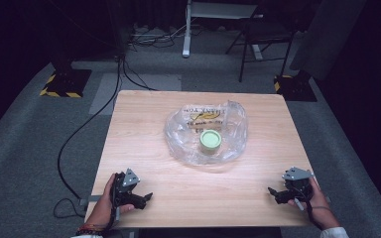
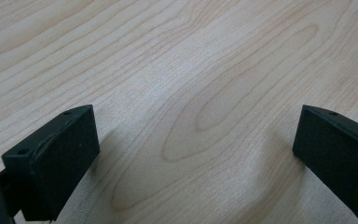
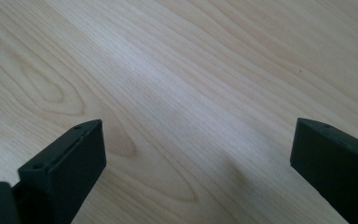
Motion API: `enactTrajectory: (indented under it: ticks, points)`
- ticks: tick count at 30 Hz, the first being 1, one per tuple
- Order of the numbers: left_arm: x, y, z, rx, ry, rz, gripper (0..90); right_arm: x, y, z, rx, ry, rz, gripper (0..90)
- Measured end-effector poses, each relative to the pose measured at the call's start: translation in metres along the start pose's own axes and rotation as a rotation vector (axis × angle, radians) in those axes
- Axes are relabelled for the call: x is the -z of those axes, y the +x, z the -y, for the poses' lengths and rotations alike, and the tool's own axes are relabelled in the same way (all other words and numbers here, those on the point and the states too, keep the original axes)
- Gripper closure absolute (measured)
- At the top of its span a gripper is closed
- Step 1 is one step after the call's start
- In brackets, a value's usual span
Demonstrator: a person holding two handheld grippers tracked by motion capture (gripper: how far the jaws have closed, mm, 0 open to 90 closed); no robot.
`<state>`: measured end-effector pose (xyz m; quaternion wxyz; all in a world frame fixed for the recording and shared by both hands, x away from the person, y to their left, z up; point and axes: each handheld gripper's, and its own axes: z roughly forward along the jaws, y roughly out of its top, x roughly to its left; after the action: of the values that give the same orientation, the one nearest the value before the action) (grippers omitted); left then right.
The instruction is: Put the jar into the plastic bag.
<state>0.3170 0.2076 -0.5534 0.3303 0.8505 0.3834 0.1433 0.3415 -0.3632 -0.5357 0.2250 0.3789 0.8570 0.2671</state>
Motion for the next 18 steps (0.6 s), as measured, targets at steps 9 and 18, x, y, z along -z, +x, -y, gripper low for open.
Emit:
enactTrajectory:
  ticks: [9, 18]
  points:
    - [0.0, 0.0, 0.0, -0.001, 0.001, 0.0, 0.1, 0.002, -0.008, 0.025, -0.112, -0.017, -0.045, 0.5]
    - [0.0, 0.0, 0.0, -0.003, 0.002, -0.003, 0.1, 0.004, -0.012, 0.043, -0.199, -0.085, -0.073, 0.4]
